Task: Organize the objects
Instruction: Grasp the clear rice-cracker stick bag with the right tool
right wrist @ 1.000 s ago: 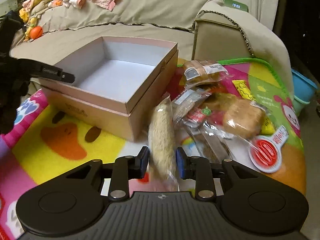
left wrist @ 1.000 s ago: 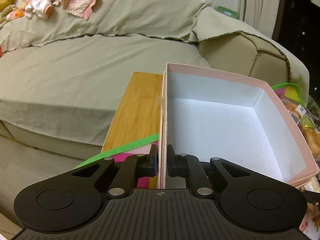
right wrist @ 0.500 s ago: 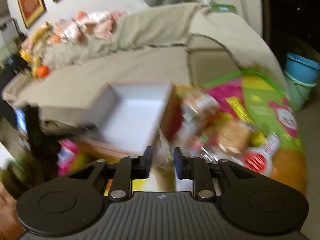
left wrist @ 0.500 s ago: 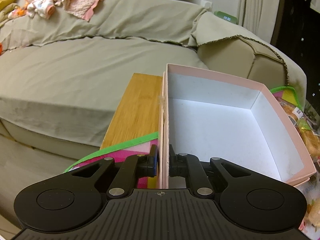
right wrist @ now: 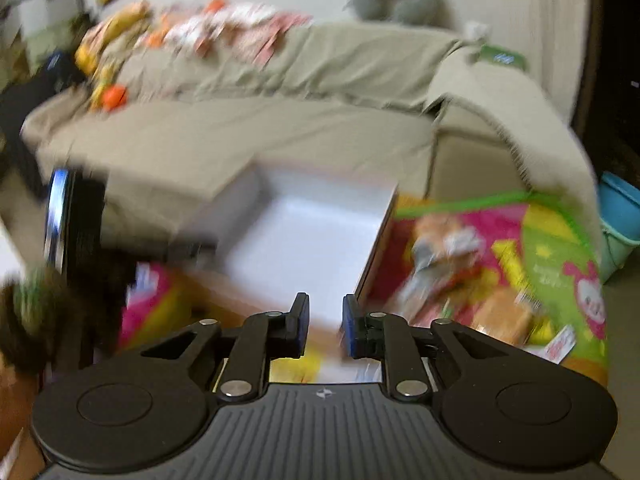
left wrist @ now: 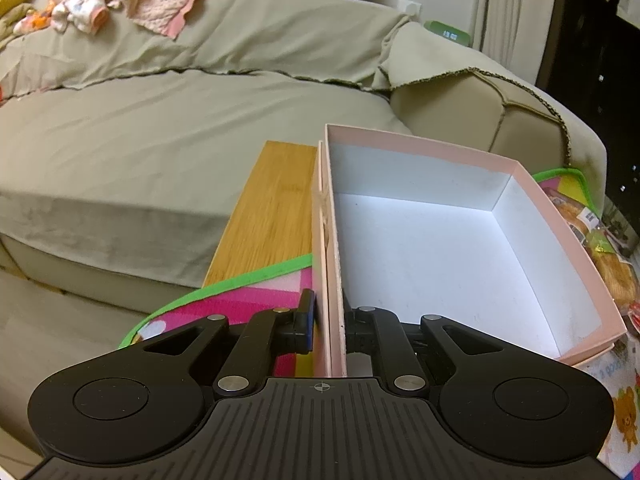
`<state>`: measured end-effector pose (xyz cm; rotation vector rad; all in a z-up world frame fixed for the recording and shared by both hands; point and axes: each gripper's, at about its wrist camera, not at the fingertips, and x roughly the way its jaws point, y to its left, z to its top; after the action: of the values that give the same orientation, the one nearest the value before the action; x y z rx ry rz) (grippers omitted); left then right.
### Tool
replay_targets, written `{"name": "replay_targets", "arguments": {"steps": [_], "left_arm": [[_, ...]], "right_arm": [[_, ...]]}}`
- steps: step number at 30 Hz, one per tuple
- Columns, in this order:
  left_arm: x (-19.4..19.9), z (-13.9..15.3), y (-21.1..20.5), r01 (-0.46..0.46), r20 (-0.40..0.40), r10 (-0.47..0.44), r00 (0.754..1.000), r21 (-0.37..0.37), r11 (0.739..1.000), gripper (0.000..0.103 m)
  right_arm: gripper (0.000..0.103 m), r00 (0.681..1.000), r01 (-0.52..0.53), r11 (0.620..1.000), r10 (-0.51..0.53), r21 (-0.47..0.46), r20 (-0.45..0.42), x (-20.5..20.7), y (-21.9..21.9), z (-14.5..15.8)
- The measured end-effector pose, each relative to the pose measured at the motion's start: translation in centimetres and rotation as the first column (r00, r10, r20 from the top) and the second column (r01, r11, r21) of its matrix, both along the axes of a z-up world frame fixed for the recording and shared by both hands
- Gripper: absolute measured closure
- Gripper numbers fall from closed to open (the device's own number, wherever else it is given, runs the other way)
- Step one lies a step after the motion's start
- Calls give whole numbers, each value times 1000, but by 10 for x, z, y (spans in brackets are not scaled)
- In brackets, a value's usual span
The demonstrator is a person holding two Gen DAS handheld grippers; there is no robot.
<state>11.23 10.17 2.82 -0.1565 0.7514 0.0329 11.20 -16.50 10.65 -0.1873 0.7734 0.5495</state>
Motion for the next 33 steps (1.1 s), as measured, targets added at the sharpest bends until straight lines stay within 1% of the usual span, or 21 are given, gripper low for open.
{"name": "replay_targets", "arguments": {"steps": [1,3,4,6,9,11,13,15,16,18,19,20,23,24,26,28,29,30,31,32,33], "left_arm": [[0,0,0,-1,0,1,1000,-1,1000,91],[-1,0,0,-3,-3,3,1000,0,1000,91],[-1,0,0,-3,-4,3,1000,2,1000,91],[-1,1,0,-1,-8,1,1000,5,1000,91],[-1,1,0,-1,-13,1,1000,8,1000,91],[-1,1,0,0,-16,1,1000,9,1000,91],[-1,1,-1,0,-17,0,1000,10,1000,91],[-2,2,-1,0,-17,0,1000,10,1000,91],[-1,2,-1,-1,-18,1,1000,10,1000,91],[-1,2,-1,-1,-18,1,1000,10,1000,91],[-1,2,-1,-1,-18,1,1000,11,1000,91],[-1,2,-1,-2,-19,2,1000,10,1000,91],[-1,2,-1,-2,-19,3,1000,14,1000,91],[-1,1,-2,-3,-19,3,1000,16,1000,91],[-1,1,-2,-2,-19,2,1000,16,1000,91],[-1,0,-1,0,-19,0,1000,16,1000,91],[-1,0,-1,1,-18,-1,1000,17,1000,91],[-1,0,-1,3,-17,-3,1000,20,1000,91],[-1,-1,-1,6,-15,-6,1000,23,1000,91],[-2,-1,-1,9,-11,-8,1000,25,1000,91],[-2,-1,-1,10,-8,-10,1000,24,1000,91]], "right_arm": [[72,999,-35,999,34,-25,-16,-7,3,-8],[62,995,-94,993,93,-72,-27,-17,11,-23],[59,992,-126,987,124,-104,-24,-23,17,-30],[57,984,-178,970,180,-164,-4,-32,28,-41],[47,962,-249,938,268,-243,48,-43,43,-56],[46,953,-281,927,300,-248,42,-38,50,-62],[40,952,-292,927,304,-235,17,-27,53,-68],[36,951,-306,928,308,-212,-23,-14,51,-75],[36,952,-307,931,304,-198,-46,-10,47,-78],[33,956,-289,943,275,-168,-99,-3,44,-83],[33,956,-282,949,265,-143,-125,-4,41,-82],[33,949,-290,952,273,-100,-158,-7,39,-79],[35,907,-326,943,332,67,-259,-16,35,-69],[37,901,-333,939,344,87,-265,-18,36,-67],[43,909,-348,936,350,52,-224,-27,43,-64],[51,927,-356,934,347,-40,-146,-33,56,-67],[55,930,-357,931,346,-79,-123,-35,62,-71],[66,931,-358,927,345,-109,-122,-35,67,-75],[68,930,-358,925,341,-124,-139,-33,71,-80],[73,933,-352,928,337,-123,-128,-33,73,-80],[75,931,-358,925,342,-128,-132,-35,73,-77]]}}
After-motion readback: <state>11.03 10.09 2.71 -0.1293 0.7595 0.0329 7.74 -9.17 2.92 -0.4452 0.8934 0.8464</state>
